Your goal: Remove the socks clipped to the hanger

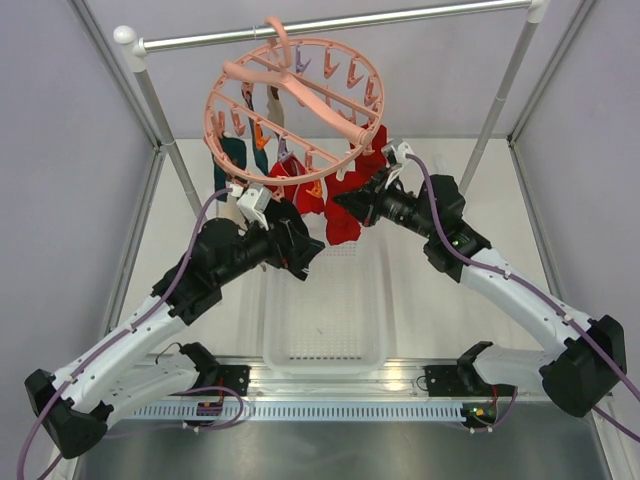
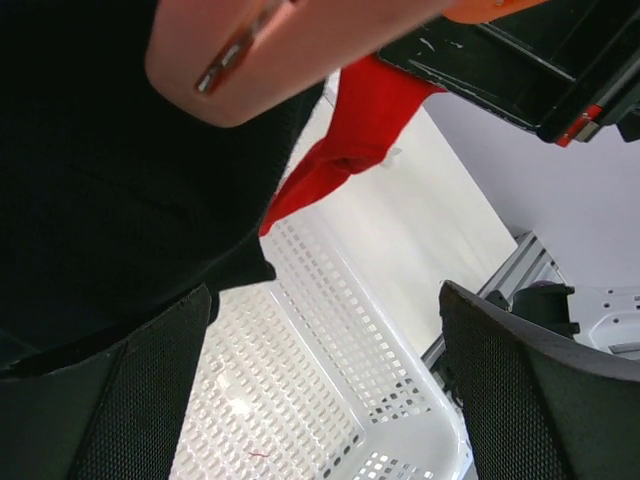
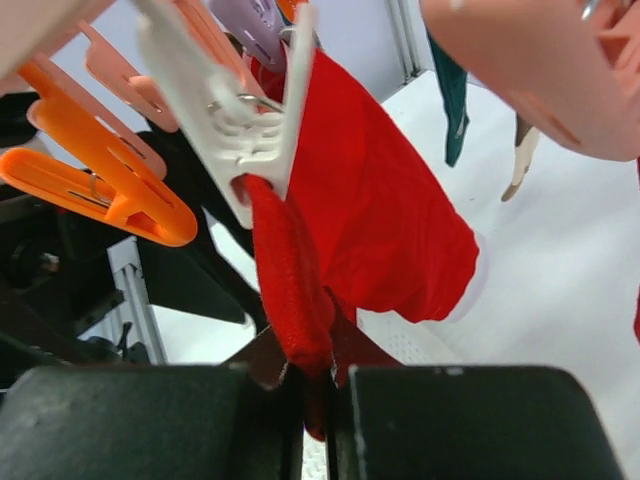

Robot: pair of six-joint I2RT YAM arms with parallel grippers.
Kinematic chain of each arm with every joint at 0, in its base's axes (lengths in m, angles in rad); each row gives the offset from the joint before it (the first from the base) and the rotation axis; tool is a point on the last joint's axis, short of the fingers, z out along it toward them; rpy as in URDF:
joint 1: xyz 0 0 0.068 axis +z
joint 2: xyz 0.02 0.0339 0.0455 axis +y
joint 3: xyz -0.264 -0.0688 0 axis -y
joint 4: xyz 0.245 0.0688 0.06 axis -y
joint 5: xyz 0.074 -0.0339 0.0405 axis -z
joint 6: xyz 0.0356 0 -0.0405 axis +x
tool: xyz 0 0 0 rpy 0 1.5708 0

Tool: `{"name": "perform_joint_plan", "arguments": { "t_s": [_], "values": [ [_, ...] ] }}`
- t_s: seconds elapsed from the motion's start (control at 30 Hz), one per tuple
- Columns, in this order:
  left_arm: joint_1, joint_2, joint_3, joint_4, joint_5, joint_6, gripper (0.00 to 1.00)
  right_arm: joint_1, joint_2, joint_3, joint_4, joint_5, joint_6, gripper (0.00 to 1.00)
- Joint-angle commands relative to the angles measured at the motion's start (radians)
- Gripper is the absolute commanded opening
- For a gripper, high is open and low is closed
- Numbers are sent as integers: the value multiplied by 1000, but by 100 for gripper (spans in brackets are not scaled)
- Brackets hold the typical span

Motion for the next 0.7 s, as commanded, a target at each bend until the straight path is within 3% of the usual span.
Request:
{"name": "perform_joint_plan", "arguments": {
  "t_s": [0.0, 0.67],
  "values": [
    [-7, 19, -23, 160, 26, -42, 97, 1, -40, 57, -20, -61, 60, 7],
    [-45, 58, -109, 391, 81, -11, 95, 1, -50, 106, 3, -255, 295, 6]
  ]
}}
